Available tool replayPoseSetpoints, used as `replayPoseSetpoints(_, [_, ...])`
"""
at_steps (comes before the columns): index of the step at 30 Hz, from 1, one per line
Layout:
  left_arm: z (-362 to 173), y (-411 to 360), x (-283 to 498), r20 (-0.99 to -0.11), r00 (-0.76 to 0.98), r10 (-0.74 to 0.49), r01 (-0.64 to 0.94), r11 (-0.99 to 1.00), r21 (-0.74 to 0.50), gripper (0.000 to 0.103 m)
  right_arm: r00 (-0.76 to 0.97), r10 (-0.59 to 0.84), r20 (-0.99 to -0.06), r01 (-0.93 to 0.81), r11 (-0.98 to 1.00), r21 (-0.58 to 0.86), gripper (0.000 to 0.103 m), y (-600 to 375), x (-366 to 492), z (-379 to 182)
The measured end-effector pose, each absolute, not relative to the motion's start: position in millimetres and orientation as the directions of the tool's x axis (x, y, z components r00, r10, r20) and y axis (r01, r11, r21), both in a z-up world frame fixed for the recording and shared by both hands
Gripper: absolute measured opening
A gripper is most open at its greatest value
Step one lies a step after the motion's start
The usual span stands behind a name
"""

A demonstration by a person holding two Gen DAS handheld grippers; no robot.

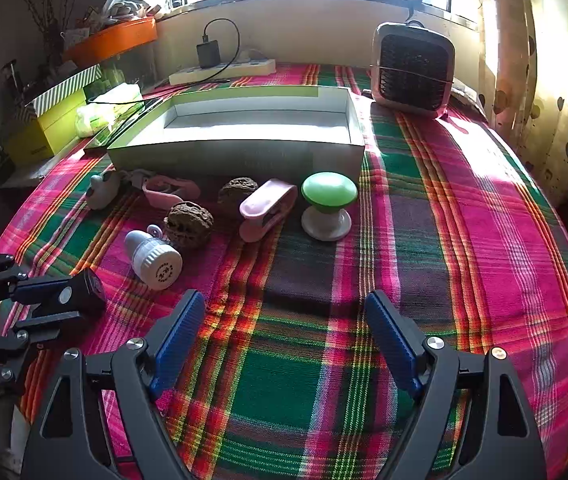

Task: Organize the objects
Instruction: 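Lift the black remote with the left gripper while the right gripper reaches the white cylinder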

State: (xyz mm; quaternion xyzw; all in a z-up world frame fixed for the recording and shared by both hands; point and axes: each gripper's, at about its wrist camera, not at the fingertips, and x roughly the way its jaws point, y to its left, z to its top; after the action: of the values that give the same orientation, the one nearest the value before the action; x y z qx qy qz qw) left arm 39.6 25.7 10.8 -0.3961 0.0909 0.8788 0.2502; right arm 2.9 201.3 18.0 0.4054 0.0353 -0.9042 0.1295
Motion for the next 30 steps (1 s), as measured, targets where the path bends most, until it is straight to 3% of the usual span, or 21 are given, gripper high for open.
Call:
replayPoseSetpoints(11, [5, 6, 15, -0.748, -0.612, 0.257, -0.344, -0.938, -0.04, 0.025, -0.631, -0.292, -0.719, 0.372, -0.927, 0.051, 0.08, 171, 5, 27])
replayPoseSetpoints(30, [5, -1, 4, -0.737, -0.632, 0.241, -0.311, -0.949, -0.044, 0.025, -0.572, -0.339, -0.747, 0.45, -0.891, 0.06, 0.05, 144, -9, 18])
